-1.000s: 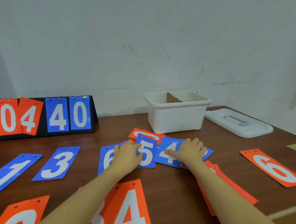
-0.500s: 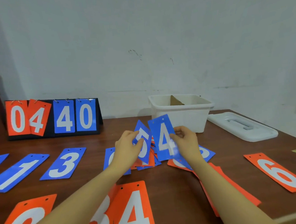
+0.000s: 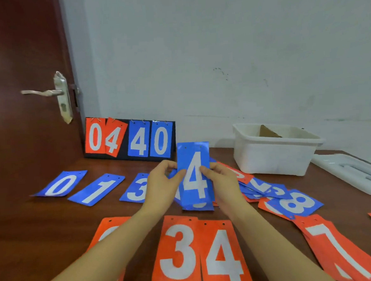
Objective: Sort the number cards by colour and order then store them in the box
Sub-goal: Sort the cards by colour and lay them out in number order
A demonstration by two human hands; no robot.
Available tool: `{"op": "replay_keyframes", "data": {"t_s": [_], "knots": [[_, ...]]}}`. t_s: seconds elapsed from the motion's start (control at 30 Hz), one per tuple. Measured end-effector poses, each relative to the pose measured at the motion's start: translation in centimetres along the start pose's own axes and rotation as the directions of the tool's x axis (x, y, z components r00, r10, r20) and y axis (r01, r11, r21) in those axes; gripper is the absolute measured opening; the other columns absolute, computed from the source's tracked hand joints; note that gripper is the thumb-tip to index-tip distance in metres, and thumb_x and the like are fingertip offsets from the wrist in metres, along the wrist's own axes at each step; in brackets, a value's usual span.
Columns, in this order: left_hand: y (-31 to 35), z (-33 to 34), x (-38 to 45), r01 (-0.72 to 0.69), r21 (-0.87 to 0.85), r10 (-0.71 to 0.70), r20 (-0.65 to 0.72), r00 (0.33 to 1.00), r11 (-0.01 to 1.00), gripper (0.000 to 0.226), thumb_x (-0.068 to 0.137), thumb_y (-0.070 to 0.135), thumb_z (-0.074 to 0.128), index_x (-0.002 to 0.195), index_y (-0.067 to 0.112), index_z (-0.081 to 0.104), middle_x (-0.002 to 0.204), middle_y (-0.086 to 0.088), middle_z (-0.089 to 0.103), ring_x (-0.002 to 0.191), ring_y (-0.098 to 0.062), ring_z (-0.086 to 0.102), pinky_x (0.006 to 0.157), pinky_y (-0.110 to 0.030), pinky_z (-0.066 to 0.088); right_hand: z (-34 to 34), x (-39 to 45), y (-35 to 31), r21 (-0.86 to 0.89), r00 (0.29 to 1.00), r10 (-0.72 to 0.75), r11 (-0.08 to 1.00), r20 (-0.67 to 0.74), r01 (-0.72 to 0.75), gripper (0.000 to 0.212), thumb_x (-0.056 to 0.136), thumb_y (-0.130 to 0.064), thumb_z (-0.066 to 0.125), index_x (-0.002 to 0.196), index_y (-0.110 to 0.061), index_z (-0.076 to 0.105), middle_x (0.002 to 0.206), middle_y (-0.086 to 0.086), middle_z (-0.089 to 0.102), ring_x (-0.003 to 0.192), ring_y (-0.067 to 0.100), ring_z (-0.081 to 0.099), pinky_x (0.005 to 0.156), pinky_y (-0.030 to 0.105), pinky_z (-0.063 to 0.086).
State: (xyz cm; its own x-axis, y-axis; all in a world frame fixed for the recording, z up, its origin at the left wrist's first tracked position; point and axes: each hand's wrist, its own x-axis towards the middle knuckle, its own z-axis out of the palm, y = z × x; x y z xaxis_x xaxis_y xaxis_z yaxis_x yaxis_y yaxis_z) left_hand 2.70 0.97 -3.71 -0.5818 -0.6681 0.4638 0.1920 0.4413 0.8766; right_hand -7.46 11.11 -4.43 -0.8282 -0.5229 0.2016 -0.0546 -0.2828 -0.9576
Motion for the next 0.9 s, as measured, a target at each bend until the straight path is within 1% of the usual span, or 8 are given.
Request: {"op": "replay_keyframes", "data": {"t_s": [0.17,0.27,0.33,0.47,0.57,0.7,0.8,0.9], "knots": [[-1.9,-3.5,1.5,0.106,-0.006,-0.106,-0.118,0.987,0.994,0.011,0.085,0.014,0.064,0.095,0.012,0.058,0.088,-0.003,0.065,0.088,-0.019,0.063,0.078,-0.036,0.053,1.6,0.5,0.4,-0.194,0.988,-0.138,0.973,-0.068,0.123,0.019,0.089,-0.003,0.056,0.095,-0.02,0.063,0.076,0.01,0.057,0.058,0.013,0.052,0.048,0.015,0.041],[-3.5,-4.7,2.8,0.101,0.104,-0.096,-0.056,0.994,0.989,0.038,0.086,0.012,0.063,0.12,0.018,0.048,0.085,0.0,0.061,0.083,-0.014,0.062,0.071,-0.031,0.053,0.3,1.2,0.6,-0.27,0.978,-0.194,0.948,-0.077,0.167,0.034,0.087,0.002,0.052,0.107,-0.026,0.055,0.085,0.024,0.056,0.066,0.018,0.05,0.056,0.024,0.045],[-4.9,-4.9,3.7,0.087,0.295,-0.1,0.028,0.995,0.951,0.038,0.088,0.012,0.059,0.123,0.018,0.049,0.094,0.0,0.061,0.084,-0.012,0.057,0.07,-0.026,0.048,-1.1,1.8,0.7,-0.282,0.978,-0.178,0.949,-0.112,0.141,0.04,0.09,0.001,0.05,0.121,-0.024,0.047,0.098,0.013,0.064,0.079,0.017,0.061,0.061,0.022,0.05],[-7.5,-3.7,4.6,0.026,0.684,-0.226,0.205,0.952,0.729,0.034,0.091,0.016,0.053,0.125,0.01,0.051,0.124,-0.013,0.052,0.111,-0.026,0.051,0.093,-0.031,0.041,-4.0,3.1,1.0,-0.441,0.97,-0.16,0.895,-0.183,0.065,0.039,0.094,-0.006,0.046,0.127,-0.027,0.043,0.114,0.008,0.062,0.095,0.031,0.065,0.075,0.046,0.057],[-7.7,-2.5,4.6,-0.082,0.882,-0.226,0.208,0.952,0.465,0.035,0.093,0.026,0.047,0.126,0.013,0.048,0.133,-0.01,0.04,0.122,-0.029,0.036,0.104,-0.037,0.031,-5.2,3.4,1.1,-0.474,0.98,-0.121,0.88,-0.158,0.032,0.039,0.094,-0.005,0.047,0.128,-0.024,0.043,0.115,0.009,0.062,0.094,0.027,0.066,0.071,0.04,0.058],[-5.8,-0.8,4.0,-0.351,0.799,-0.011,0.408,0.913,0.487,0.044,0.095,0.037,0.041,0.137,0.024,0.038,0.146,-0.001,0.028,0.133,-0.024,0.023,0.108,-0.039,0.02,-6.3,3.2,0.6,-0.445,0.99,-0.01,0.894,-0.143,-0.056,0.042,0.094,-0.011,0.053,0.133,-0.019,0.038,0.111,0.006,0.064,0.091,0.024,0.067,0.059,0.028,0.054],[-4.8,0.9,3.2,-0.501,0.728,-0.131,0.618,0.776,0.468,0.046,0.096,0.046,0.034,0.137,0.028,0.039,0.147,0.002,0.033,0.135,-0.019,0.025,0.11,-0.042,0.012,-6.4,3.2,0.6,-0.527,0.989,-0.007,0.847,-0.149,-0.073,0.025,0.093,-0.017,0.057,0.115,-0.009,0.052,0.099,0.007,0.067,0.085,0.021,0.068,0.056,0.023,0.051],[-5.6,0.9,2.7,-0.485,0.747,-0.254,0.631,0.733,0.455,0.049,0.096,0.046,0.031,0.141,0.025,0.032,0.146,0.001,0.035,0.134,-0.02,0.03,0.111,-0.043,0.014,-5.0,3.0,1.3,-0.559,0.997,-0.014,0.829,-0.075,-0.03,0.004,0.094,-0.019,0.054,0.093,-0.015,0.055,0.092,0.01,0.068,0.09,0.026,0.067,0.064,0.028,0.052]]}}
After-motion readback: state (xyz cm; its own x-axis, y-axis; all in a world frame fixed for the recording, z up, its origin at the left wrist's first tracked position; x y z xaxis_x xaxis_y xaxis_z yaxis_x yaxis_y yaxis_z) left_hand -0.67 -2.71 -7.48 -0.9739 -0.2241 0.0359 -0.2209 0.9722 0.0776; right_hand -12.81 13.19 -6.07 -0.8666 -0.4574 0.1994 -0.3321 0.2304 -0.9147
